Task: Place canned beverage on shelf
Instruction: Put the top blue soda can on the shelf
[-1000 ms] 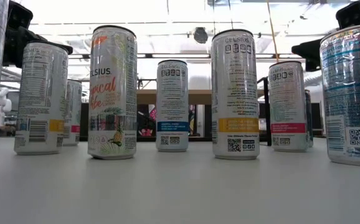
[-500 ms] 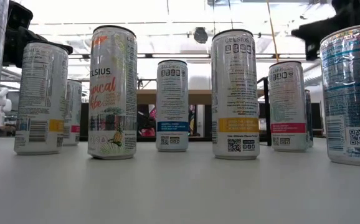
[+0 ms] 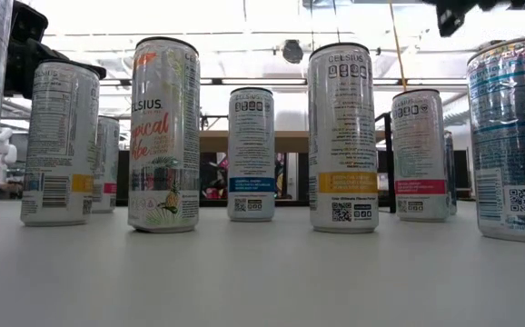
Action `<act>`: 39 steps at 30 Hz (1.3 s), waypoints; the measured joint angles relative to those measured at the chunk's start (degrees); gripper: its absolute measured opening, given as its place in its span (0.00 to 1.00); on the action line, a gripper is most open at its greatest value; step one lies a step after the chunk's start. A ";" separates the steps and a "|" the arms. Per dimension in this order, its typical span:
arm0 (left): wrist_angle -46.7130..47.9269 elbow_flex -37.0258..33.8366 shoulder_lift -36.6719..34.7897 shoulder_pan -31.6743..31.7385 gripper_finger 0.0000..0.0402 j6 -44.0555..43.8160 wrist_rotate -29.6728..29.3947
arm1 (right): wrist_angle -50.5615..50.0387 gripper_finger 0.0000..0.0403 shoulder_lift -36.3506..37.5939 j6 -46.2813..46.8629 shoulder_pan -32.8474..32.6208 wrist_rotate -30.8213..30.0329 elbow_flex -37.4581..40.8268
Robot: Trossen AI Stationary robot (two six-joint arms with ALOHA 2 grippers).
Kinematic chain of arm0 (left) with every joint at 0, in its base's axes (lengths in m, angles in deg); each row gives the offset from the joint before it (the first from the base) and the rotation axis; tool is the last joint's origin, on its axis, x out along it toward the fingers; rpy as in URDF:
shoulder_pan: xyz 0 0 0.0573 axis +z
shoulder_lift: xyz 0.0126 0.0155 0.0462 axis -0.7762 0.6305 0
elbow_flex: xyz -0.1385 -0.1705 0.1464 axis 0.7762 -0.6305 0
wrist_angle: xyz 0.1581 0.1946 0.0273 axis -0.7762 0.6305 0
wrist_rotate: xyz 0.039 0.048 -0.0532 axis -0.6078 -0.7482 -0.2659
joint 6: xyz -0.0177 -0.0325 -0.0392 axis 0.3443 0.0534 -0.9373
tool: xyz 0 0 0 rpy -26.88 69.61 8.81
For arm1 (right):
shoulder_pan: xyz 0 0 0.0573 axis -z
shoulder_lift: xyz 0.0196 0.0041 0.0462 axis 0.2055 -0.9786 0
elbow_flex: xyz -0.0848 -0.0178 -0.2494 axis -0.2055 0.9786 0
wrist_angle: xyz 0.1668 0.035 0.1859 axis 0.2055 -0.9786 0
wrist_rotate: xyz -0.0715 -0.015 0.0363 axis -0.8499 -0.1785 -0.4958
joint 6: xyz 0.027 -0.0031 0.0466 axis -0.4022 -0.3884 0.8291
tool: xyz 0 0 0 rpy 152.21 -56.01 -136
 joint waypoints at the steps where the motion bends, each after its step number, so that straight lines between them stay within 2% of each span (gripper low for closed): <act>1: 0.00 0.01 -0.01 0.01 0.00 0.00 -0.01 | -0.90 0.00 -1.38 0.00 0.00 0.00 -1.92; 12: 0.02 0.00 0.00 0.00 0.00 0.00 0.00 | -13.72 0.00 -14.30 1.01 0.00 0.02 -21.92; 19: 0.00 0.00 -0.01 0.00 0.00 0.00 -0.01 | -20.98 0.00 -20.19 1.01 0.00 0.09 -31.78; 28: 0.01 0.01 -0.01 0.01 0.00 -0.04 -0.01 | -27.10 0.00 -24.06 -0.63 -0.02 0.05 -34.52; 39: 0.07 0.02 0.00 0.02 0.00 -0.09 0.00 | -38.53 0.00 -27.71 5.70 -0.02 -10.70 -34.52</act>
